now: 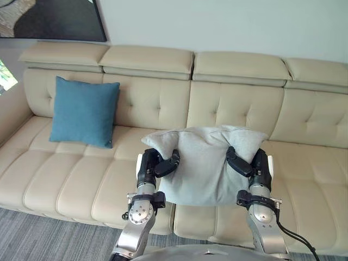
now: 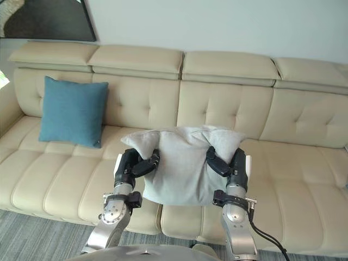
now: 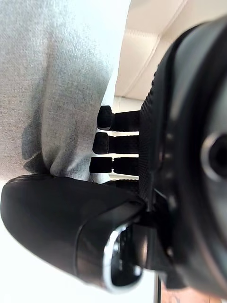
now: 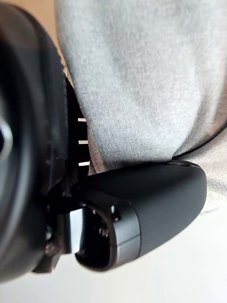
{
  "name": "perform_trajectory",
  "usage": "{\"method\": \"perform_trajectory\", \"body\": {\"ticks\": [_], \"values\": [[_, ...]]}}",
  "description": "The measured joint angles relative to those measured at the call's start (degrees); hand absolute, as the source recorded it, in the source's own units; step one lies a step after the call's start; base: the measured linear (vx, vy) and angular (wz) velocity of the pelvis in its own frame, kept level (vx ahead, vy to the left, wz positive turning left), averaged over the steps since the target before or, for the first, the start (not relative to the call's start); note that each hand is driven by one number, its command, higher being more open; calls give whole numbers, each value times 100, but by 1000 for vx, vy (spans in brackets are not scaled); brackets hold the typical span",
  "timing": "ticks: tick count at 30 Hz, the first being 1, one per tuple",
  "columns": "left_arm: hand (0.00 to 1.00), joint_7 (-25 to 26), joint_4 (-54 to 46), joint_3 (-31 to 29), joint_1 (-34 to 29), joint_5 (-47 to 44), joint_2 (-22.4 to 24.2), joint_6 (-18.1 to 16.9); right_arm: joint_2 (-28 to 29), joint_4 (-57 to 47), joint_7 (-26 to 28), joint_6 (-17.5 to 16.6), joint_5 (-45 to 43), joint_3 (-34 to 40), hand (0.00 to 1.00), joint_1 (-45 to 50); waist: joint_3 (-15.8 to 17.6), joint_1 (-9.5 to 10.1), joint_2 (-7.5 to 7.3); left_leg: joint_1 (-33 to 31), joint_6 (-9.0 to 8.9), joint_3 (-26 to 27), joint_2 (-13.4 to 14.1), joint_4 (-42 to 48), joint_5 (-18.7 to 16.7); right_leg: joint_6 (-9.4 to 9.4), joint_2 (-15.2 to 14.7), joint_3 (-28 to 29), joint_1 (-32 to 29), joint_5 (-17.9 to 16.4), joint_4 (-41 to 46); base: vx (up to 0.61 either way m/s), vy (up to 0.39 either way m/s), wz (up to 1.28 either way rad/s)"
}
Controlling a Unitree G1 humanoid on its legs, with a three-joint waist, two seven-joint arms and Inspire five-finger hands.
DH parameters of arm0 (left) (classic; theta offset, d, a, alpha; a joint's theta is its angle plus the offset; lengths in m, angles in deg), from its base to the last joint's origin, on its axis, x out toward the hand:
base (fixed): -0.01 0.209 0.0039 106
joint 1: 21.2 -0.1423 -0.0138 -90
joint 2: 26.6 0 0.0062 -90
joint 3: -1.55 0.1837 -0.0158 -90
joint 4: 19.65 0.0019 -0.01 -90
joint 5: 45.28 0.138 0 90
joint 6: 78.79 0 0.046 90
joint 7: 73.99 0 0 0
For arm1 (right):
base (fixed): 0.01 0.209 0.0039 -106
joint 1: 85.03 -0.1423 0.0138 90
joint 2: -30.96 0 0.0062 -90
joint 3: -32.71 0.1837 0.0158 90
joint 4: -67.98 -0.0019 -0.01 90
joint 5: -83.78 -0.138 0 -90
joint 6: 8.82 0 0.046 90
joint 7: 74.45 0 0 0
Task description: Pick up cushions and gather them together orderly.
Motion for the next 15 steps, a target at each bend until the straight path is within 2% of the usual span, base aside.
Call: {"method": "perform_trajectory", "body": {"ticks": [6,9,15], "values": [[0,243,102,122,816,127,-139,2,32,-14,-238,6,103,55,0,-228,-111,-4,13,11,0,-178,-71,-237,218,21,-70,-129,23,36,-74,-30,-14,16],[0,315,502,181,1459,201,-449,3,-121,438,-379,40,107,54,0,-874,-111,-75,12,26,-13,-184,-75,-348,327,15,-65,-130,11,143,-168,-39,-10,1],[0,374,1283,248,2265,211,-723,124,-422,1232,-493,156,158,-5,0,-1911,-76,-159,-42,-10,-12,-119,-71,-409,407,0,-28,-58,-8,354,-388,-32,10,-7]]}}
